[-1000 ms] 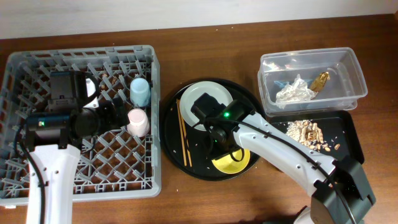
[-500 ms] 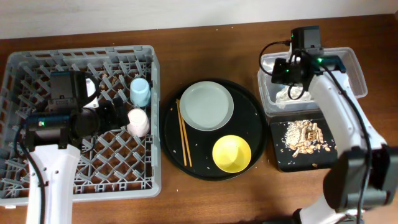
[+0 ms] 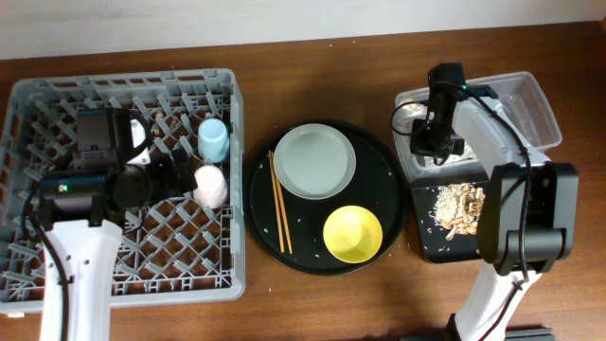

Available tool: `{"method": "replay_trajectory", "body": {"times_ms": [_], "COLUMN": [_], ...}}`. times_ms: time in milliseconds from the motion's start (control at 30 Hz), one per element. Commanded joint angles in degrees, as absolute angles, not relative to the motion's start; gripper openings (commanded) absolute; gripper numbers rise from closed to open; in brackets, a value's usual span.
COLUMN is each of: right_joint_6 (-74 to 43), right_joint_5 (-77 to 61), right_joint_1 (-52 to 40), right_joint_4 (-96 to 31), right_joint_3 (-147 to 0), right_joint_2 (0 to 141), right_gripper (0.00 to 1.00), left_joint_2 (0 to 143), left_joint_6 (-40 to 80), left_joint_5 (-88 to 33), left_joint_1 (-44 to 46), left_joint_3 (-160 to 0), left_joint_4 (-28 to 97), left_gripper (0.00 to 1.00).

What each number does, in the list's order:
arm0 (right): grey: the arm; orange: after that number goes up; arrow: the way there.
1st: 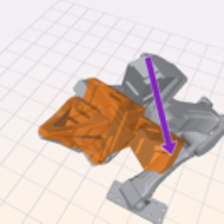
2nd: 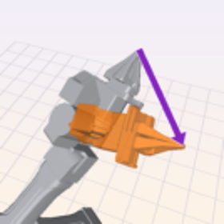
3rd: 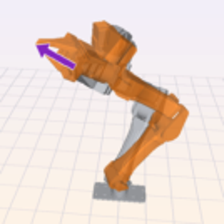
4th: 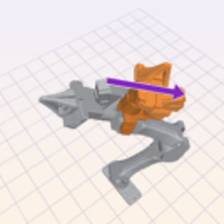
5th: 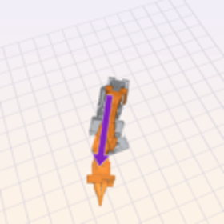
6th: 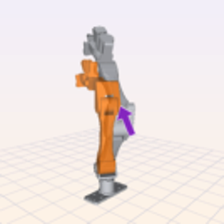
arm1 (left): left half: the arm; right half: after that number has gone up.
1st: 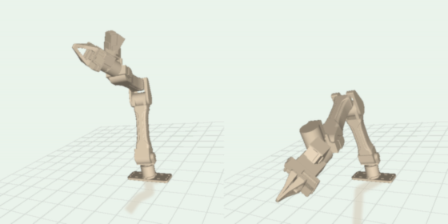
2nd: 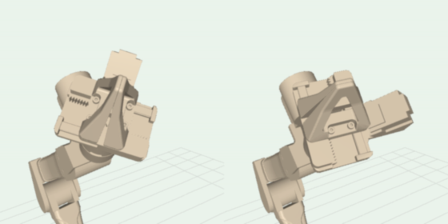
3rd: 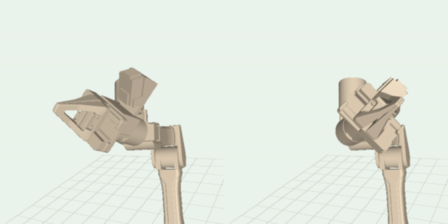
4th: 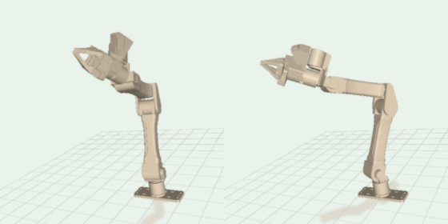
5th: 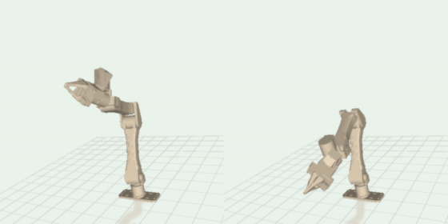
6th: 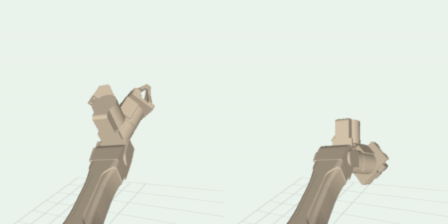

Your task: Sort waste into correct bins and load items into the dishwasher rack

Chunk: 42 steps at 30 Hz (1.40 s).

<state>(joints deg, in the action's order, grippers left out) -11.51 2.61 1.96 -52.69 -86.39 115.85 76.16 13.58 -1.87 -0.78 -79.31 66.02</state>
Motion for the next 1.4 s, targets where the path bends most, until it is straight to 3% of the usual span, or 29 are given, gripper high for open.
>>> {"method": "replay_trajectory", "body": {"times_ms": [0, 100, 200, 400, 533, 933, 1167, 1333, 1367], "right_joint_6": [-10.92, -10.96, -12.56, -13.34, -11.64, -15.70, -15.35, -8.86, -8.10], "right_joint_5": [3.88, 3.95, 3.88, 3.27, 4.49, 8.91, 8.05, -7.27, -9.15], "right_joint_1": [2.33, 3.20, 7.55, 18.90, 19.22, 20.34, 20.34, 19.73, 19.03], "right_joint_4": [-54.87, -69.80, -77.41, -73.41, -69.23, -83.83, -83.81, -95.85, -97.34], "right_joint_3": [-92.55, -110.28, -118.76, -116.44, -116.14, -116.11, -118.91, -142.74, -147.61], "right_joint_2": [115.33, 115.33, 115.33, 123.09, 128.55, 128.64, 128.62, 127.61, 127.37], "right_gripper": [0.04, 0.04, 0.04, 0.04, 0.04, 0.04, 0.04, 0.22, 0.47], "left_joint_2": [75.40, 75.40, 75.40, 75.40, 75.40, 75.40, 75.40, 75.40, 75.40], "left_joint_6": [14.33, 14.33, 14.33, 14.33, 14.33, 14.31, 14.31, 14.33, 14.31], "left_joint_5": [-1.67, -1.65, -1.65, -1.65, -1.65, -1.65, -1.65, -1.65, -1.65], "left_joint_1": [-0.93, -0.93, -0.93, -0.93, -0.93, -0.93, -0.93, -0.93, -0.93], "left_joint_3": [-79.96, -79.96, -79.96, -79.96, -79.96, -79.96, -79.96, -79.96, -79.96], "left_joint_4": [65.89, 65.89, 65.89, 65.89, 65.89, 65.89, 65.87, 65.89, 65.89], "left_gripper": [1.00, 1.00, 1.00, 1.00, 1.00, 1.00, 1.00, 1.00, 1.00]}}
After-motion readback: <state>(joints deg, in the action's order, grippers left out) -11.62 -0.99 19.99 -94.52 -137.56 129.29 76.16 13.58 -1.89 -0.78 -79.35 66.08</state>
